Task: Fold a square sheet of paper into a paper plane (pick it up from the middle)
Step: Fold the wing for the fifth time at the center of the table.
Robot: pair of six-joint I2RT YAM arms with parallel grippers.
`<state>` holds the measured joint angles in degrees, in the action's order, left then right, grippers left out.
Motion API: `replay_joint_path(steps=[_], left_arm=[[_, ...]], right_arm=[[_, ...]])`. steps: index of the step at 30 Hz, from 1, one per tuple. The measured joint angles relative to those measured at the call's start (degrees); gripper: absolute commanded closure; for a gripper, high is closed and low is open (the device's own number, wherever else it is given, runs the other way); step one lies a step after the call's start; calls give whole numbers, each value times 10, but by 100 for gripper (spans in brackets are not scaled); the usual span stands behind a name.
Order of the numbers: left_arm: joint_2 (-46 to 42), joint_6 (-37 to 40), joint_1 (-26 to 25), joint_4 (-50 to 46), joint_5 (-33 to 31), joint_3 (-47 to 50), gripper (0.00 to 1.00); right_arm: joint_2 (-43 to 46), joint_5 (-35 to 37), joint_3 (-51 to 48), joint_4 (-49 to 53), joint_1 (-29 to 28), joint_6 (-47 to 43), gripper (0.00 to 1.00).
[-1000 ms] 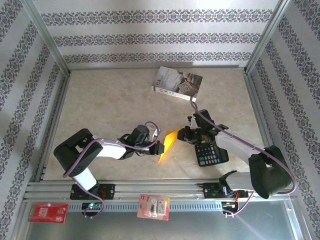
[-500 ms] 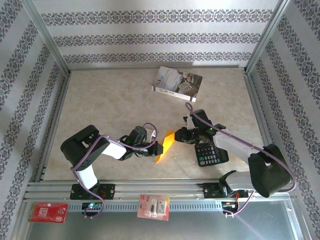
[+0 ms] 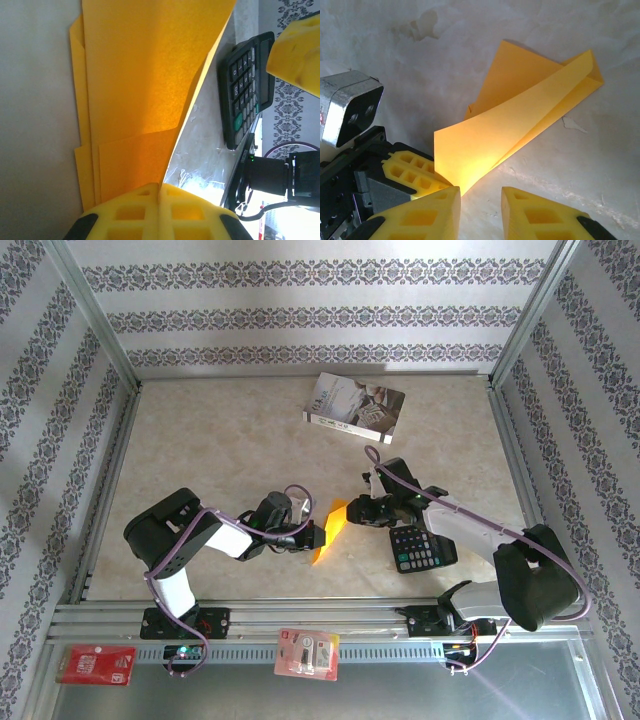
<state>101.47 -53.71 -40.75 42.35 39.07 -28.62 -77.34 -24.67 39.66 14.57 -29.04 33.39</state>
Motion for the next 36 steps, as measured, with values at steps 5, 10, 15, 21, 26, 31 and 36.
replay_joint_path(steps=[5,10,15,21,26,31,36], left_arm=[[-1,-28,0,19,6,0,100],[-1,-50,0,32,10,0,100],[1,-67,0,38,10,0,100],[20,-87,0,58,12,0,100],[35,-101,0,71,13,0,100],[36,-108,0,76,15,0,100],[46,-113,0,85,17,0,100]], right_arm=[[-28,14,20,9,0,-5,71],[-75,28,47,16,0,-7,71],[-117,35,66,16,0,-9,71],[-135,37,72,15,0,-13,70],[-139,36,75,15,0,-24,69],[-142,36,75,15,0,-36,67],[-142,36,75,16,0,-43,66]])
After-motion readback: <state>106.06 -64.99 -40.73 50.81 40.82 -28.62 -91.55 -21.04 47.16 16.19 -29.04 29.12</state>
